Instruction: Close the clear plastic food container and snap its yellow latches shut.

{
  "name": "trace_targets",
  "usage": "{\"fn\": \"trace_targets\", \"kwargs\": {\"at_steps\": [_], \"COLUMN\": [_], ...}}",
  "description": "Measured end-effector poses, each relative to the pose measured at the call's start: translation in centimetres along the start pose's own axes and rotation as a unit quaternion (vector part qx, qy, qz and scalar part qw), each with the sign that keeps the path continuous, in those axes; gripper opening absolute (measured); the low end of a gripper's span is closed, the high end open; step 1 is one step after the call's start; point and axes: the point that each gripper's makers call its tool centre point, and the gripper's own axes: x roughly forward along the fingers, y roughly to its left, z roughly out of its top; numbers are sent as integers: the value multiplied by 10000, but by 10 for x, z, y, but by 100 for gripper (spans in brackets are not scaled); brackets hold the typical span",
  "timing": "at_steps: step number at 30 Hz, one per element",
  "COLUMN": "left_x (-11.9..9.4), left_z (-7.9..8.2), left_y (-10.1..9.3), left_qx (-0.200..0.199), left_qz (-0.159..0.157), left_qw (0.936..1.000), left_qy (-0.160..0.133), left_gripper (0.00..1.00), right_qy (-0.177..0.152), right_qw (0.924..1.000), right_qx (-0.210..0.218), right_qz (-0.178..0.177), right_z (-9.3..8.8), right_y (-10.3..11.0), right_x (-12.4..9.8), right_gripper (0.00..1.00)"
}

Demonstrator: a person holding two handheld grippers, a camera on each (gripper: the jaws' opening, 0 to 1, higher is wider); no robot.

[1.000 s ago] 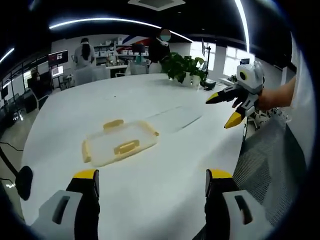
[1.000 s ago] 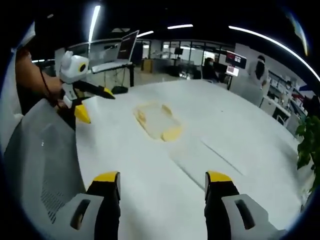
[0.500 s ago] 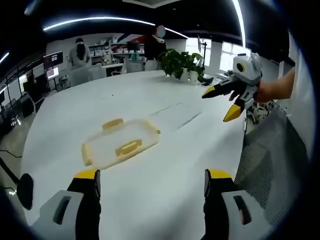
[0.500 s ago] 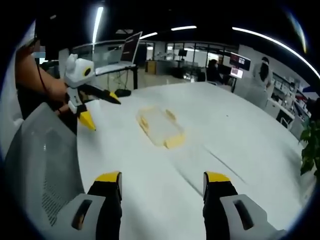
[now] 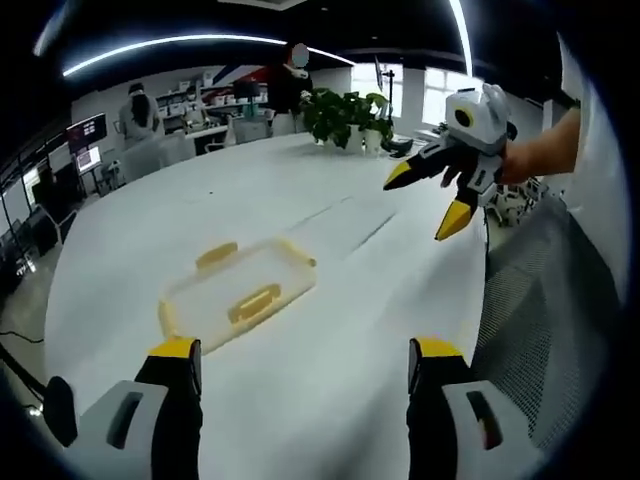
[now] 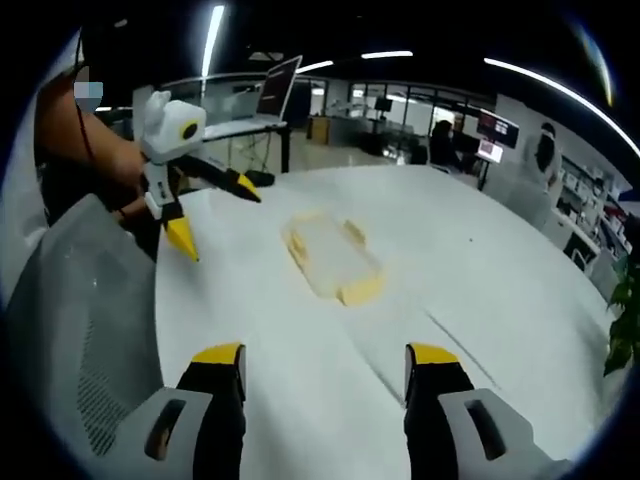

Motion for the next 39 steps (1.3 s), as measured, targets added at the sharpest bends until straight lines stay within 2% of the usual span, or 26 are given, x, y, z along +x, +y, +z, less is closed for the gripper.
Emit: {"fn": "trace_targets", "kwargs": {"at_steps": [16, 31, 39], "left_x": [7, 17, 19], "left_z": [-8, -14, -17], "left_y": [17, 30, 40], "left_qx": [338, 622, 835], "left_qz": [-130, -241, -258], "left_qw": [9988, 9961, 9936], "left_qy": [328, 579, 715], "left_gripper": [83, 80, 80], "right_qy": [156, 272, 361], "right_qw": [9988, 9971, 9949], "right_qx": [-336, -616, -814], "right_qz": [307, 359, 465], "right_z": [2, 7, 9], "right_y": [-2, -23, -27], "right_x": [21, 40, 50], "right_gripper": [61, 58, 58]}}
